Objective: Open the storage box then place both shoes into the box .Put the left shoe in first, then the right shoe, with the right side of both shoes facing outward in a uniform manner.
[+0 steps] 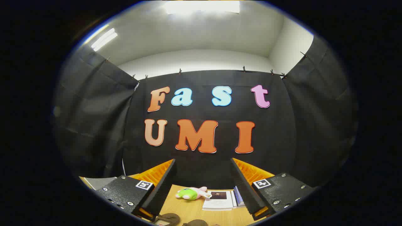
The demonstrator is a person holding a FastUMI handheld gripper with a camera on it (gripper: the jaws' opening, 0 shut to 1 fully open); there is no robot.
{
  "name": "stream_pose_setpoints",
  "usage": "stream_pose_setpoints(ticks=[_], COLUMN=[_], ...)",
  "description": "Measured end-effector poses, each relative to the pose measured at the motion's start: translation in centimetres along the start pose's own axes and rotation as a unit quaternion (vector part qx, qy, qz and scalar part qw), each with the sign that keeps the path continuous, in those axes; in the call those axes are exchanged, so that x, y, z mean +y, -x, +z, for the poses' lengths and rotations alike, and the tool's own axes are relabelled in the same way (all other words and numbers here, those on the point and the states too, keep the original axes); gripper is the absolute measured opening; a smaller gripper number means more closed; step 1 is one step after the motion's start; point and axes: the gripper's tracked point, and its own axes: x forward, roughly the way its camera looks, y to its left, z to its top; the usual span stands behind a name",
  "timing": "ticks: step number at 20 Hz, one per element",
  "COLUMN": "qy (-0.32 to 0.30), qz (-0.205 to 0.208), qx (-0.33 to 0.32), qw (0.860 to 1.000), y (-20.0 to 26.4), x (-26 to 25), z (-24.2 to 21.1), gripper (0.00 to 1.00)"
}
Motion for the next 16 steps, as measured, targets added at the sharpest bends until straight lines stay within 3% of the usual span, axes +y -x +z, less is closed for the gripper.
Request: stream_pose_setpoints(ticks=[16], qy=[-0.016], qz=[0.026], qx=[0.005], qw=[1.0], y=[0.4], x=[2.0], z=[-0.2], gripper=[1.0])
